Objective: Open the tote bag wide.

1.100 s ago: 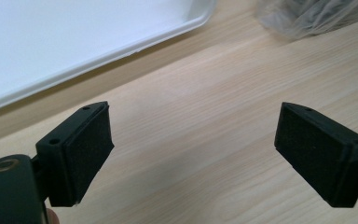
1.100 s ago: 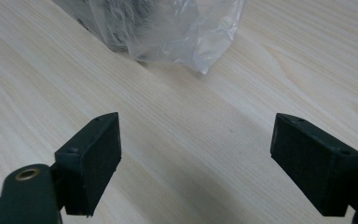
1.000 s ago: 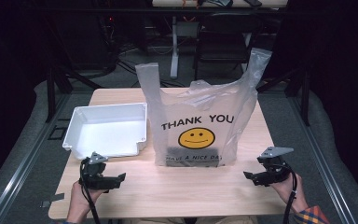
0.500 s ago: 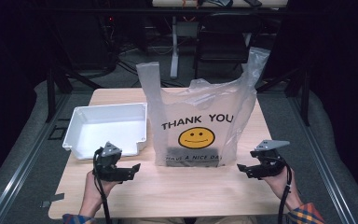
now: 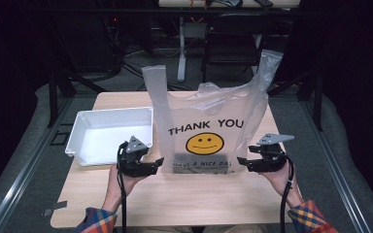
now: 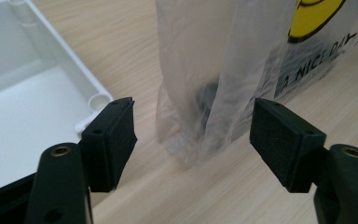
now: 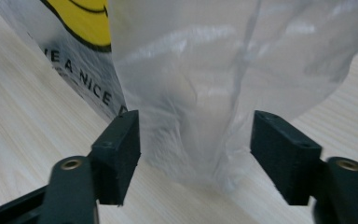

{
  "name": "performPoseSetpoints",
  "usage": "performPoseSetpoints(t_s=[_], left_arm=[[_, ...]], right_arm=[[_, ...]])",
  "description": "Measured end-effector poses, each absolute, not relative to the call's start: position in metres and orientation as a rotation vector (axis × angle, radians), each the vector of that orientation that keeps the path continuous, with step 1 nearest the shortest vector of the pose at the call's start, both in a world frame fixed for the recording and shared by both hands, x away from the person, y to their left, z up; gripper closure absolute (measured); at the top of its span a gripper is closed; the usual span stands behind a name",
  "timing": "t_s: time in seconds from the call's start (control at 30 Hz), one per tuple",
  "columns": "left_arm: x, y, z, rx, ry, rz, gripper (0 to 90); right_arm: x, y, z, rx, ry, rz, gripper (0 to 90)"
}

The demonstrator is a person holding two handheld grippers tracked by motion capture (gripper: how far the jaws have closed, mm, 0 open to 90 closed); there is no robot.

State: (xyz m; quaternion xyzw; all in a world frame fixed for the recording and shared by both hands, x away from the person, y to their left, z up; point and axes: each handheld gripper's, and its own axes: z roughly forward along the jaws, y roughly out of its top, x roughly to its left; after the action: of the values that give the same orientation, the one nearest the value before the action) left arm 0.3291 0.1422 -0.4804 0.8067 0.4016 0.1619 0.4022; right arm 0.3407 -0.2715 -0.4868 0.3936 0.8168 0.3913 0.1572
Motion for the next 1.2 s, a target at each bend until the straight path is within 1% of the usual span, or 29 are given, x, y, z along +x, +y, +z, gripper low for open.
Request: performPoseSetpoints(t_s=[0.03, 0.13, 0.17, 0.2, 0.23, 0.27, 0.3, 0.33, 0.37, 0.4, 0.43, 0.47, 0.5, 0.53, 0.77, 0.83, 1.13, 1.2], left_arm=[[0.332, 0.140, -0.480, 2.032, 1.003, 0.410, 37.2], [0.334, 0.138, -0.479, 2.023, 0.984, 0.414, 44.3], [0.335, 0.138, -0.479, 2.028, 0.969, 0.409, 44.3], [0.336, 0.136, -0.479, 2.026, 0.950, 0.413, 46.3], [0.336, 0.134, -0.480, 2.025, 0.949, 0.420, 49.2], [0.338, 0.133, -0.480, 2.037, 0.933, 0.413, 54.5], [0.338, 0.132, -0.481, 2.039, 0.930, 0.411, 54.5], [0.339, 0.130, -0.482, 2.039, 0.934, 0.415, 56.4], [0.340, 0.128, -0.484, 2.045, 0.924, 0.408, 60.1], [0.341, 0.127, -0.485, 2.048, 0.925, 0.412, 61.2], [0.342, 0.126, -0.486, 2.055, 0.928, 0.409, 64.1], [0.343, 0.125, -0.487, 2.062, 0.929, 0.404, 67.3], [0.344, 0.125, -0.488, 2.058, 0.931, 0.400, 69.7], [0.345, 0.125, -0.491, 2.053, 0.939, 0.395, 75.7], [0.350, 0.120, -0.502, 2.075, 0.954, 0.367, 86.1], [0.351, 0.118, -0.505, 2.086, 0.952, 0.364, 88.0], [0.352, 0.118, -0.511, 2.103, 0.970, 0.343, 88.6], [0.351, 0.117, -0.513, 2.116, 0.967, 0.341, 88.6]], right_arm=[[0.344, -0.269, -0.485, 1.118, 2.338, 1.130, 44.5], [0.348, -0.268, -0.485, 1.117, 2.343, 1.141, 57.8], [0.348, -0.268, -0.485, 1.117, 2.343, 1.141, 57.8], [0.349, -0.267, -0.485, 1.123, 2.340, 1.134, 63.1], [0.350, -0.267, -0.486, 1.121, 2.346, 1.137, 66.4], [0.352, -0.267, -0.487, 1.126, 2.348, 1.122, 74.5], [0.352, -0.267, -0.487, 1.126, 2.348, 1.122, 74.5], [0.353, -0.266, -0.488, 1.127, 2.347, 1.119, 76.9], [0.354, -0.266, -0.489, 1.131, 2.346, 1.114, 80.6], [0.355, -0.266, -0.489, 1.136, 2.345, 1.114, 83.5], [0.356, -0.266, -0.490, 1.138, 2.345, 1.117, 86.4], [0.356, -0.266, -0.491, 1.144, 2.343, 1.110, 88.1], [0.357, -0.266, -0.491, 1.149, 2.345, 1.105, 88.8], [0.357, -0.266, -0.491, 1.152, 2.343, 1.104, 89.3], [0.358, -0.268, -0.494, 1.163, 2.346, 1.108, 89.3], [0.358, -0.268, -0.495, 1.159, 2.357, 1.096, 89.4], [0.359, -0.269, -0.502, 1.182, 2.366, 1.072, 89.6], [0.360, -0.271, -0.503, 1.189, 2.391, 1.025, 89.6]])
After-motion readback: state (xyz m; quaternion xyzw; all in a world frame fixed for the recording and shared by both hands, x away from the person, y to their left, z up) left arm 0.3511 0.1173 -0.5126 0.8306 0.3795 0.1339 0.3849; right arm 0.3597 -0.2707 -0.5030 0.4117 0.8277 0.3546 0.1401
